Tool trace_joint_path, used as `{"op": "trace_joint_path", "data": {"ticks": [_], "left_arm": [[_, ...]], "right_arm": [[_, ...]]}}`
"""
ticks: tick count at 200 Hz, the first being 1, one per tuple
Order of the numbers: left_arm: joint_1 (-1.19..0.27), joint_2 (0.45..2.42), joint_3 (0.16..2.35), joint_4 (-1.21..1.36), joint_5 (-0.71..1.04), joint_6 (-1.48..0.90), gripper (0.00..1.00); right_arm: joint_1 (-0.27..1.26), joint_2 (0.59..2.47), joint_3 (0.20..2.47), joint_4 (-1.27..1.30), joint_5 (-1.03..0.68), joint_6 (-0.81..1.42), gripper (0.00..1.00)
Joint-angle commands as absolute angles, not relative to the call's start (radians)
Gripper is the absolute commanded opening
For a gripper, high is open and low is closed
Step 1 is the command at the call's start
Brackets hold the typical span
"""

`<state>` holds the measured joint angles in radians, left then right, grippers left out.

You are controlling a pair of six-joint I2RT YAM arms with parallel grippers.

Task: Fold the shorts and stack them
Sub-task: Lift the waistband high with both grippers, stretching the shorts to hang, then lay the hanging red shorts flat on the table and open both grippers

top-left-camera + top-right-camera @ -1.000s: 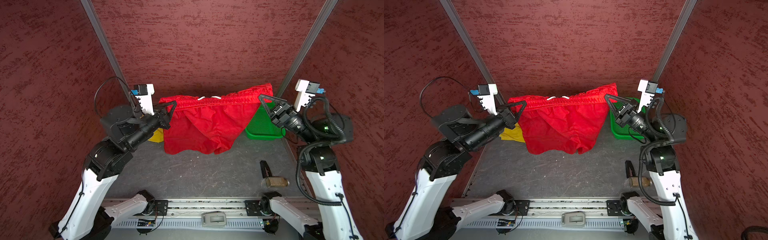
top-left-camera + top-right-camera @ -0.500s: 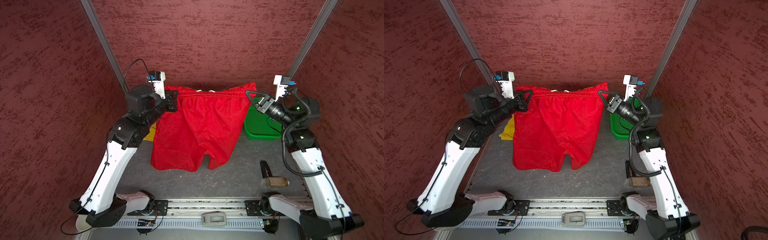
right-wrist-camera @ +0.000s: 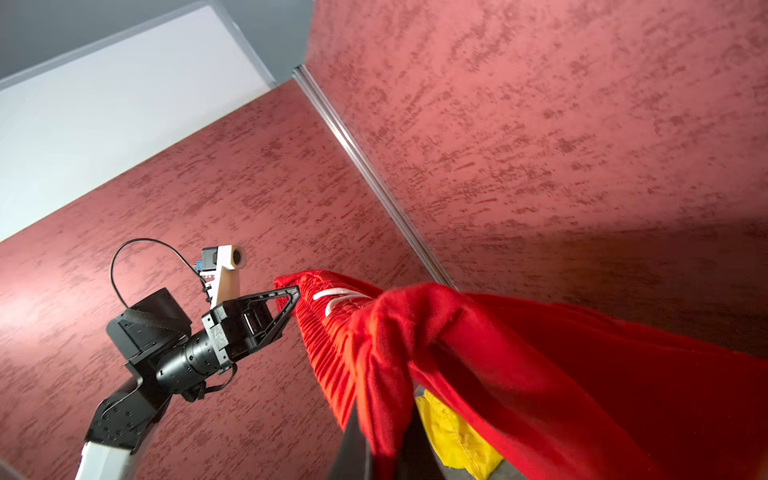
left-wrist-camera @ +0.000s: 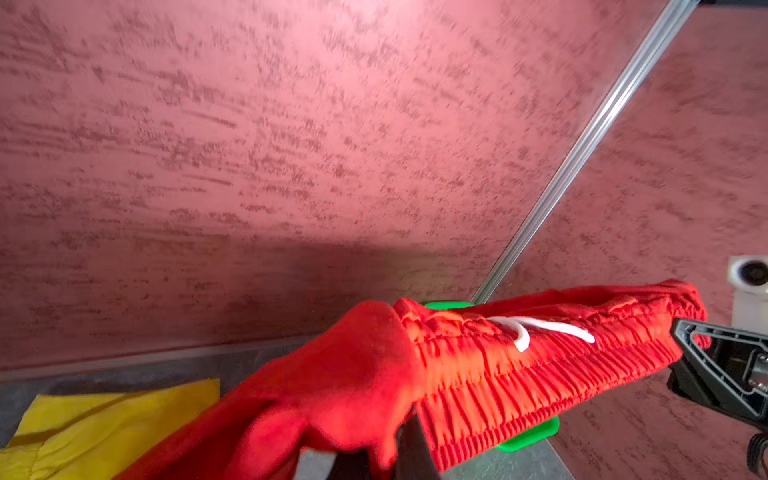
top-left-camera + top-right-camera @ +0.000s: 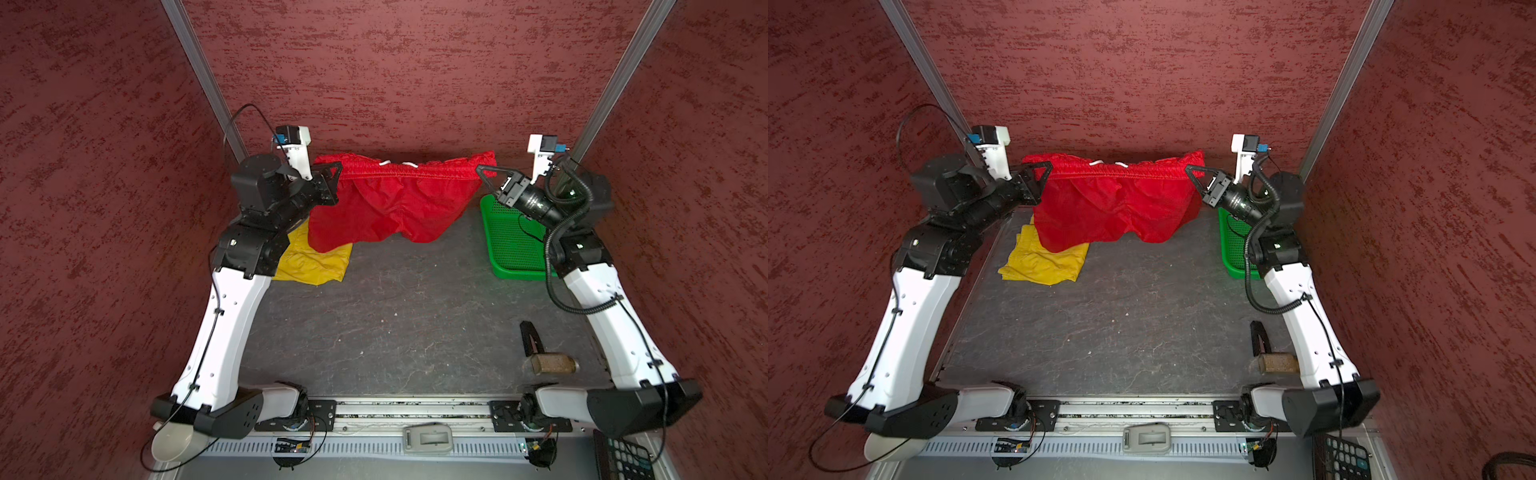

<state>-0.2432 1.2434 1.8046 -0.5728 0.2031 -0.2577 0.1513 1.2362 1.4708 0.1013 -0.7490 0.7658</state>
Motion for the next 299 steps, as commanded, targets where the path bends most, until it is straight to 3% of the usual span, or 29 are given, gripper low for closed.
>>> {"op": "trace_joint_path", "data": {"ticks": [1, 38, 67, 116, 152, 180, 200, 227, 260, 299], "left_arm": [[-0.204, 1.118, 1.745, -0.523, 0.111, -0.268, 0.00], [-0.204, 1.031, 1.660, -0.575, 0.077, -0.286, 0.00], [-0.202, 1.091, 1.687, -0.582, 0.017, -0.251, 0.00], [-0.150, 1.377, 1.866, -0.545, 0.075, -0.243, 0.00], [-0.086, 1.610, 2.105, -0.500, 0.152, -0.272, 0.00], [-0.085, 1.608, 2.140, -0.440, 0.208, -0.264, 0.00], [-0.122, 1.432, 1.876, -0.276, 0.196, -0.220, 0.00], [-0.212, 1.139, 1.366, -0.103, 0.114, -0.170, 0.00], [-0.299, 0.927, 0.952, -0.241, 0.024, -0.287, 0.00], [-0.458, 0.788, 0.600, -0.426, -0.062, -0.638, 0.00]], "right_arm": [[0.123, 1.099, 1.452, 0.157, -0.728, 0.727, 0.00], [0.124, 1.041, 1.442, 0.035, -0.722, 0.719, 0.00], [0.124, 1.115, 1.500, 0.007, -0.682, 0.724, 0.00], [0.124, 1.439, 1.731, -0.009, -0.667, 0.714, 0.00], [0.124, 1.750, 2.079, -0.034, -0.755, 0.713, 0.00], [0.124, 1.824, 2.267, -0.114, -0.793, 0.648, 0.00], [0.124, 1.714, 2.113, -0.112, -0.768, 0.566, 0.00], [0.120, 1.494, 1.650, 0.026, -0.739, 0.562, 0.00], [0.099, 1.320, 1.173, 0.042, -0.718, 0.610, 0.00], [0.080, 1.268, 0.797, -0.103, -0.617, 0.613, 0.00]]}}
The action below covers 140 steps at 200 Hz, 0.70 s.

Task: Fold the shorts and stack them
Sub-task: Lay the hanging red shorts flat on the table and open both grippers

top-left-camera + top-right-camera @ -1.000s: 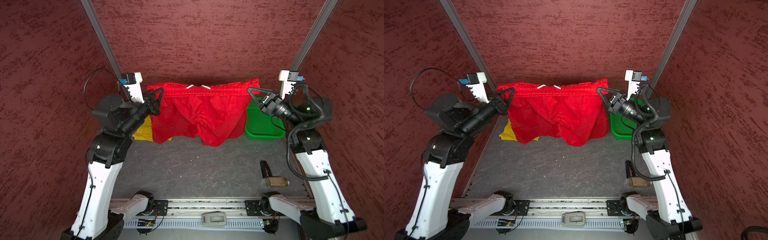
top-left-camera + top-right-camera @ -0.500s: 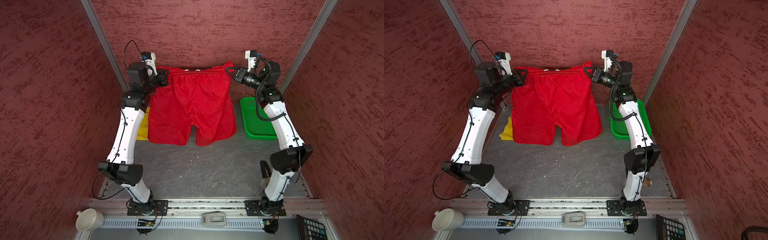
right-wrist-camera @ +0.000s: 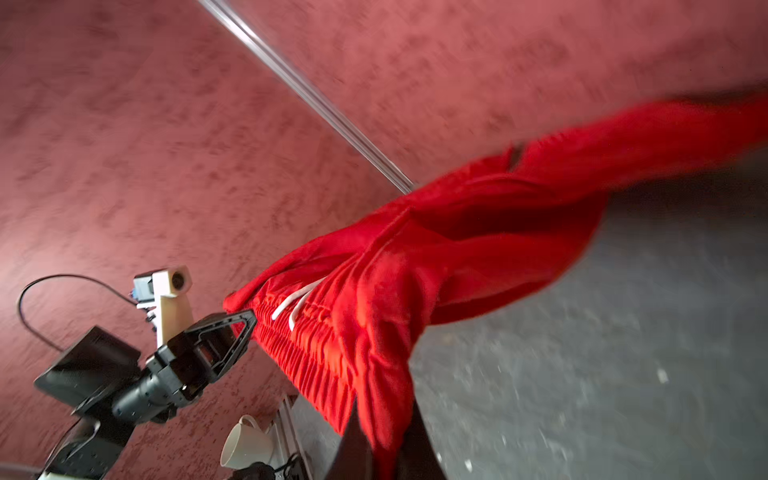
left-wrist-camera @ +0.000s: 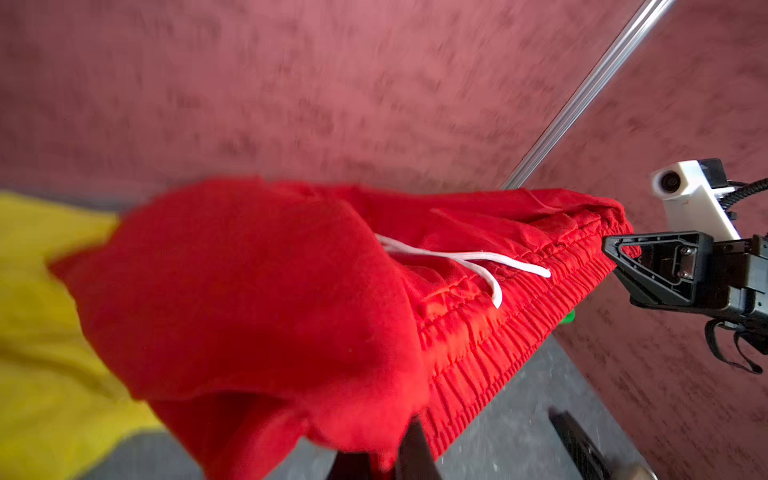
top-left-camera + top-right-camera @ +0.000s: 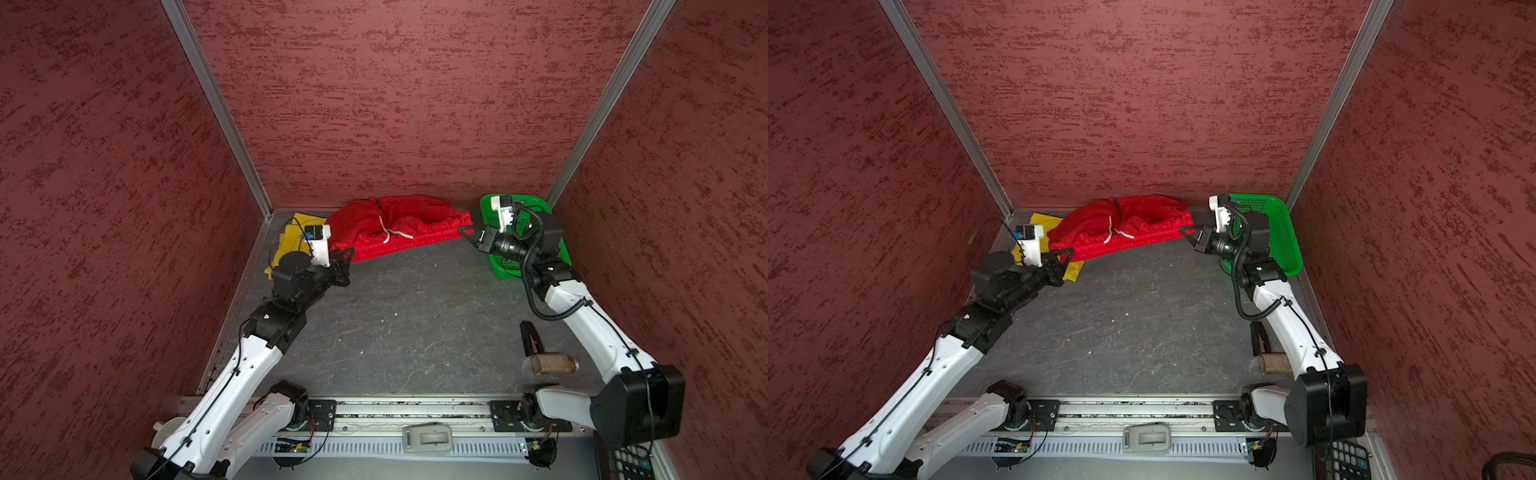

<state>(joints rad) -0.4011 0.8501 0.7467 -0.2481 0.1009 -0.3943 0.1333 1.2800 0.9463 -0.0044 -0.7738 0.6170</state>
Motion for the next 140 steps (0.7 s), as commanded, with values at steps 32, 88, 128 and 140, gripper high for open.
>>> {"op": "trace_joint_path", "data": {"ticks": [32, 88, 128, 140], "left_arm": [[-0.568, 0.752, 0.482, -0.538, -0.032, -0.830, 0.16], [-0.667, 0.753, 0.562, -0.718, -0.068, -0.850, 0.69], [-0.669, 0.803, 0.611, -0.552, -0.029, -0.502, 0.65], [-0.668, 0.855, 0.627, -0.458, 0.015, -0.350, 0.63]], "right_arm": [[0.078, 1.228, 0.632, -0.220, -0.545, 0.654, 0.00], [0.052, 1.152, 0.682, -0.616, -0.317, 0.562, 0.49], [0.047, 1.150, 0.784, -0.750, -0.239, 0.533, 0.56], [0.042, 1.159, 0.765, -0.723, -0.261, 0.546, 0.57]]}}
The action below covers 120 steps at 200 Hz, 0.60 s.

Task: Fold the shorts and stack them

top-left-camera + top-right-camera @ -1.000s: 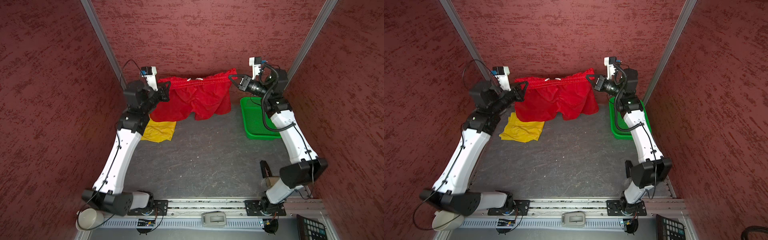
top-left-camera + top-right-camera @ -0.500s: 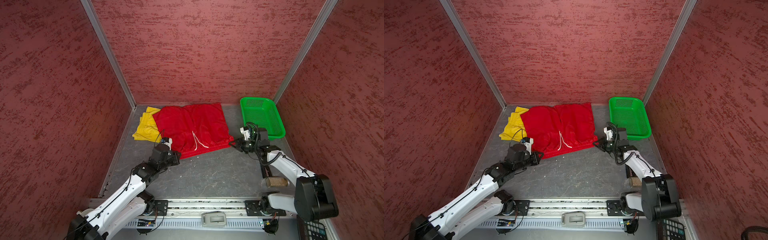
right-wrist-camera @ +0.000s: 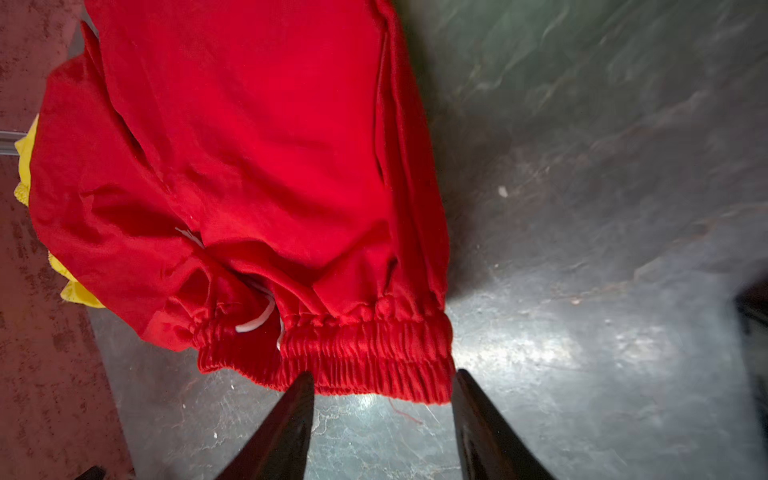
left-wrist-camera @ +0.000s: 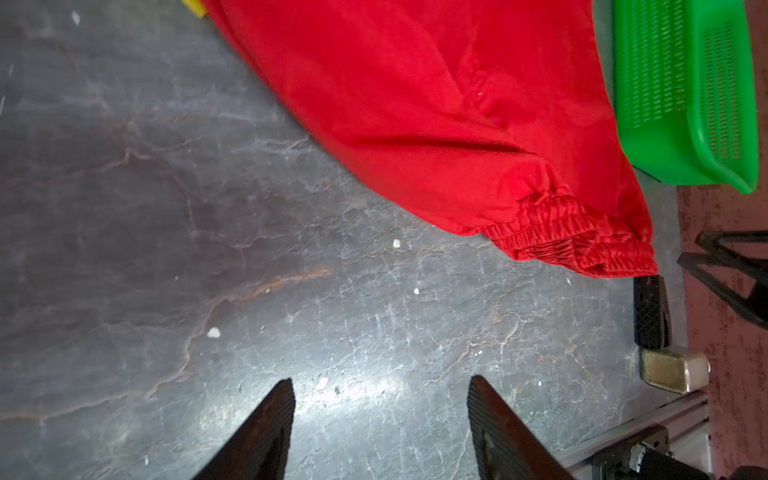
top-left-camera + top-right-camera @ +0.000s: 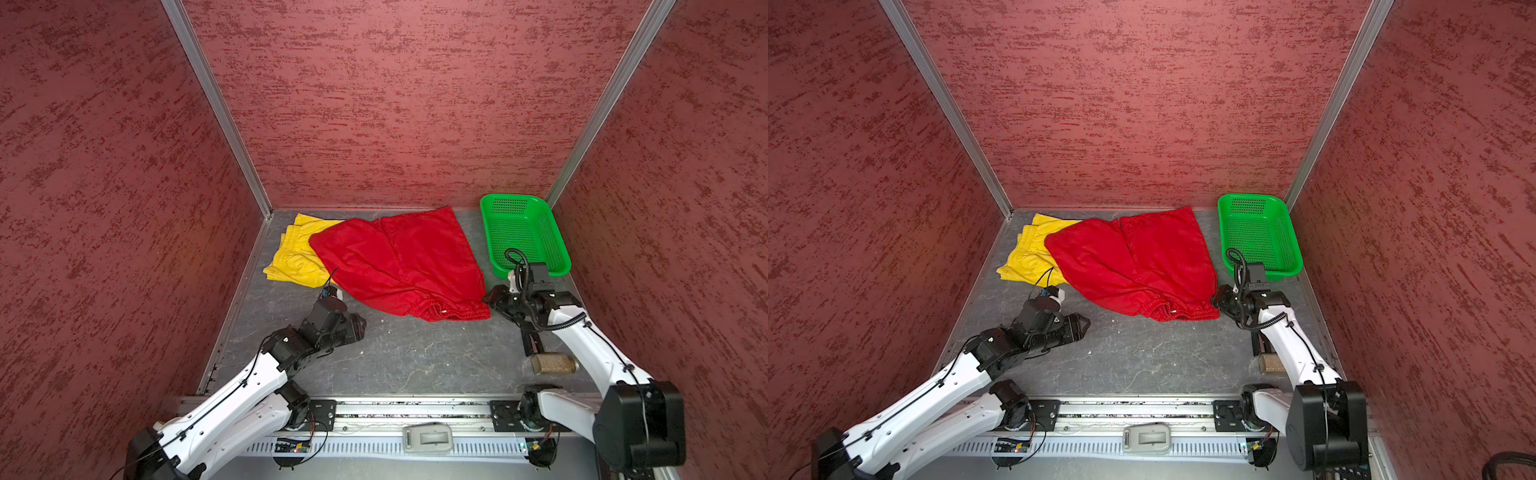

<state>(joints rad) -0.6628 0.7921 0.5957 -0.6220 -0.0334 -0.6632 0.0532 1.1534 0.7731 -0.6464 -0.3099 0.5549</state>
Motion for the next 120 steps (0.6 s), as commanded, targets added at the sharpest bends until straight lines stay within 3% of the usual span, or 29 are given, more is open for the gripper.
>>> {"op": "trace_joint_path", "data": {"ticks": [1, 35, 79, 120], "left_arm": [[-0.669, 0.861, 0.629, -0.450, 0.020, -0.337, 0.63], [-0.684, 1.108, 0.730, -0.294, 0.130, 0.033, 0.64], [-0.716, 1.483, 0.945, -0.349, 0.307, 0.495, 0.65], [-0.737, 1.709, 1.066, -0.326, 0.375, 0.680, 0.65]], "right_arm": [[0.042, 1.160, 0.764, -0.721, -0.261, 0.547, 0.57], [0.012, 1.224, 0.695, -0.603, -0.363, 0.601, 0.59], [0.002, 1.281, 0.605, -0.361, -0.524, 0.703, 0.60], [-0.005, 1.306, 0.568, -0.306, -0.533, 0.710, 0.59]]}}
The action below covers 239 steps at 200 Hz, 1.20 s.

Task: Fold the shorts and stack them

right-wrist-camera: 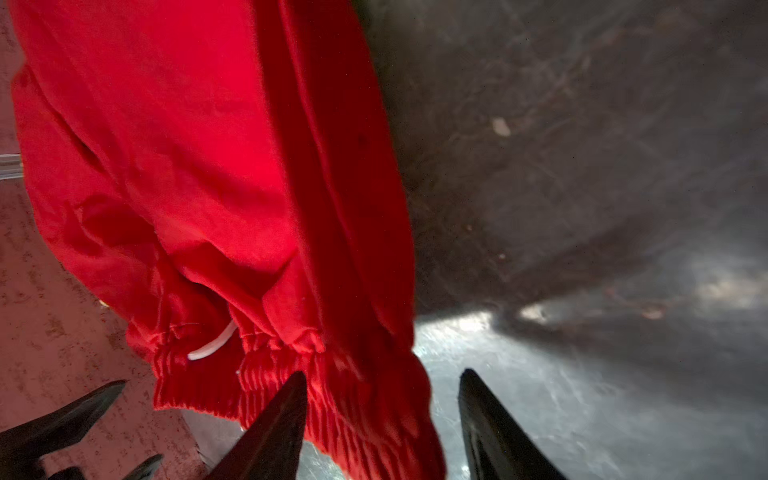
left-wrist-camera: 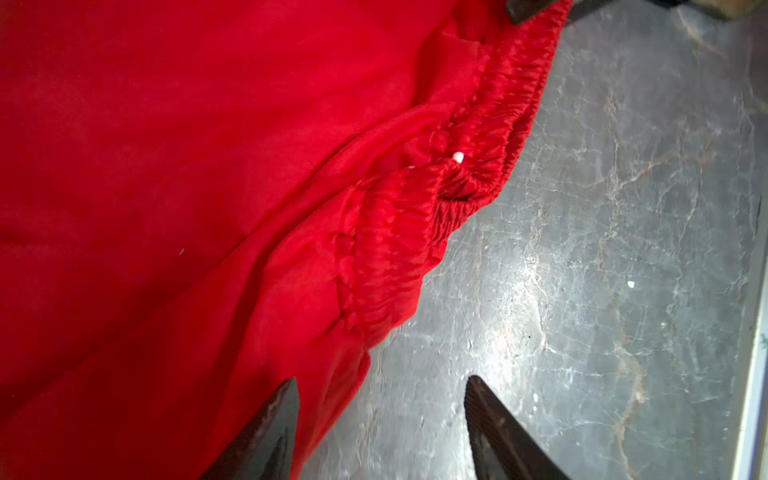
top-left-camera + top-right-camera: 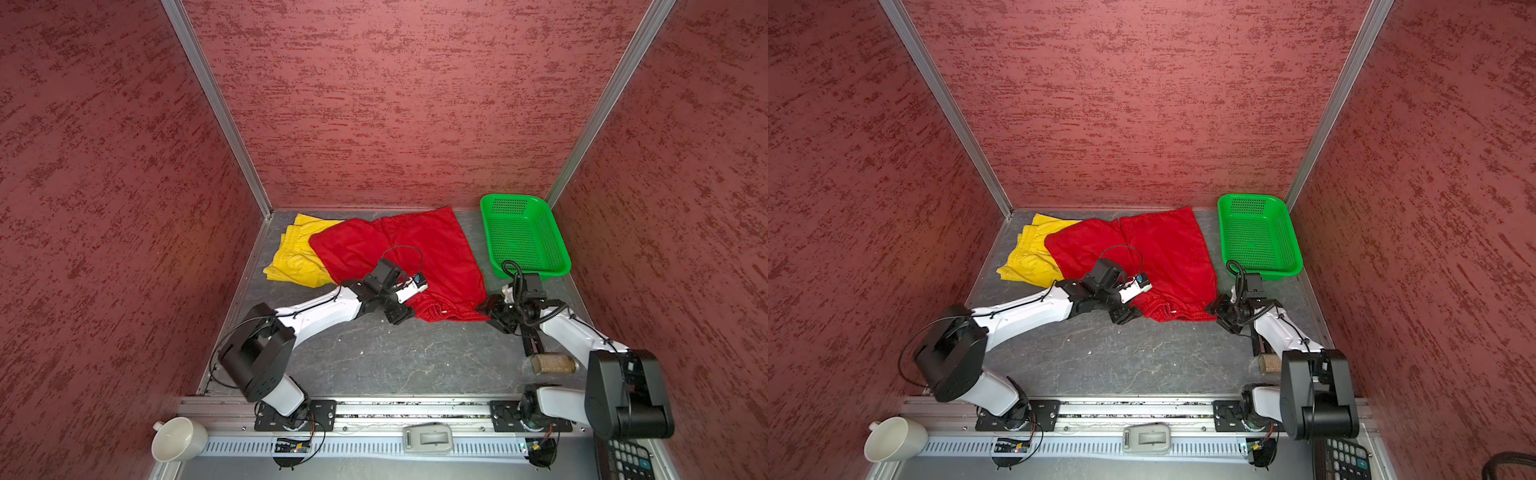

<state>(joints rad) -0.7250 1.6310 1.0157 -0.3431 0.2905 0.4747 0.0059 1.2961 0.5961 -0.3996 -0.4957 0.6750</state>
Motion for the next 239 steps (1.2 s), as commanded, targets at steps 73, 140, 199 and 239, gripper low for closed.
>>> {"op": "trace_joint_path", "data": {"ticks": [73, 140, 199, 239], "left_arm": [[-0.748, 1.903, 1.139, -0.371, 0.252, 0.772, 0.53], [-0.759, 1.854, 1.195, -0.609, 0.403, 0.771, 0.13], [-0.862, 1.682, 1.193, -0.796, 0.622, 0.662, 0.05], [-0.956, 1.722, 1.238, -0.756, 0.642, 0.513, 0.05]], "right_arm": [[-0.036, 1.344, 0.564, -0.274, -0.537, 0.681, 0.36], [-0.037, 1.404, 0.590, -0.209, -0.533, 0.657, 0.08], [-0.029, 1.499, 0.758, -0.187, -0.551, 0.578, 0.00], [0.021, 1.587, 0.932, -0.199, -0.561, 0.533, 0.00]]}}
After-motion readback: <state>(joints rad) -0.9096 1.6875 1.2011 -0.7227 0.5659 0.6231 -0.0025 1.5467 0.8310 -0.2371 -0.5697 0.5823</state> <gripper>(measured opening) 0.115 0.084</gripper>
